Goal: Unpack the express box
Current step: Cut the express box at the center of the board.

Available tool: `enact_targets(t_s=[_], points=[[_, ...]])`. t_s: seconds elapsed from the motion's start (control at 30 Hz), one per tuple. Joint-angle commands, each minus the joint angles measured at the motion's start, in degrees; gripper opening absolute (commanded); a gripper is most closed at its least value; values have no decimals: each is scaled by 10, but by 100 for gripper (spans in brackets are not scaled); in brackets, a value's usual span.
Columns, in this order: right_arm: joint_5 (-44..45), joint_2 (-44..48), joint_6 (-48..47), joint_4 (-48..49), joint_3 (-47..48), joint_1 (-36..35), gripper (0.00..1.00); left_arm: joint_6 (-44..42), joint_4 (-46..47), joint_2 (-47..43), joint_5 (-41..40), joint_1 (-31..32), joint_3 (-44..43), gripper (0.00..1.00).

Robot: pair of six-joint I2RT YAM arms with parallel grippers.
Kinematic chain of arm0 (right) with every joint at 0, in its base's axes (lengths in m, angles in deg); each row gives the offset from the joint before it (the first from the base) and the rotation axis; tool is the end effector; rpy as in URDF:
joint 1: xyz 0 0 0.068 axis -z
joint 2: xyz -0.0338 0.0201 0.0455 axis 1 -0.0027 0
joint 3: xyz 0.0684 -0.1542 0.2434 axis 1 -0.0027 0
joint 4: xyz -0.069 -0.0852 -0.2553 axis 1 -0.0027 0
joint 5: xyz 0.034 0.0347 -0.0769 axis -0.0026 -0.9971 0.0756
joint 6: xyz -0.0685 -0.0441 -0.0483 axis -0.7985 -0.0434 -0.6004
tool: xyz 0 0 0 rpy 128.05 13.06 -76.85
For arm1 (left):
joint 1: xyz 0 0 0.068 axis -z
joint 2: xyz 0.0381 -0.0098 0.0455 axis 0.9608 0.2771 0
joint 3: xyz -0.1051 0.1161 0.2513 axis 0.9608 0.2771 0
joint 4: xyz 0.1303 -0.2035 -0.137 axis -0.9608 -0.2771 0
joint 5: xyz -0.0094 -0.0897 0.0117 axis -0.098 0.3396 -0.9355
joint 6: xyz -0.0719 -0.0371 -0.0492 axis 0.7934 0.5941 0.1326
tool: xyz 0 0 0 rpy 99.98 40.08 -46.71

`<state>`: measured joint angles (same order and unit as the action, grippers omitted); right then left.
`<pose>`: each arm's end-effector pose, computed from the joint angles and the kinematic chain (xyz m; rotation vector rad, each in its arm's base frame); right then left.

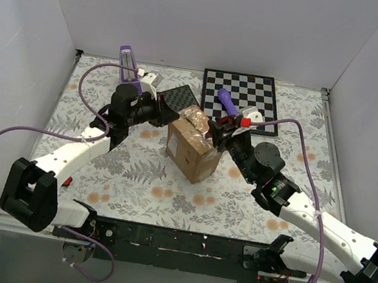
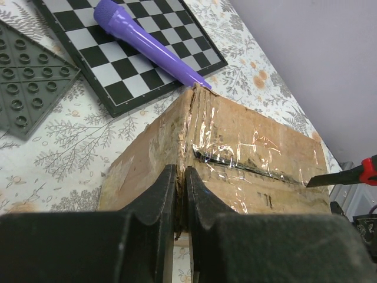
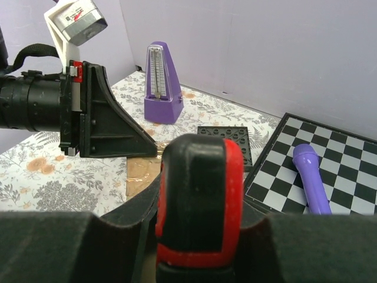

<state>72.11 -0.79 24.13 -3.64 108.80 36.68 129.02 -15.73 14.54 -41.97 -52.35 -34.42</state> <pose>0.1970 0.2162 0.3837 -0.3477 1.3865 0.5684 0.3173 -0.1658 0.2990 -0.3456 2.0515 -1.3591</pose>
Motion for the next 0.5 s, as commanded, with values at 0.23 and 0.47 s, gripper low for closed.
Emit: enact_targets(t_s=[0.23,0.47], points=[[-7,-21,-6,72,16,-11,1,5,-13,-70,-64,6,36,0],[-16,-15,-11,46,10,-11,1,5,-13,-79,-80,6,42,0]])
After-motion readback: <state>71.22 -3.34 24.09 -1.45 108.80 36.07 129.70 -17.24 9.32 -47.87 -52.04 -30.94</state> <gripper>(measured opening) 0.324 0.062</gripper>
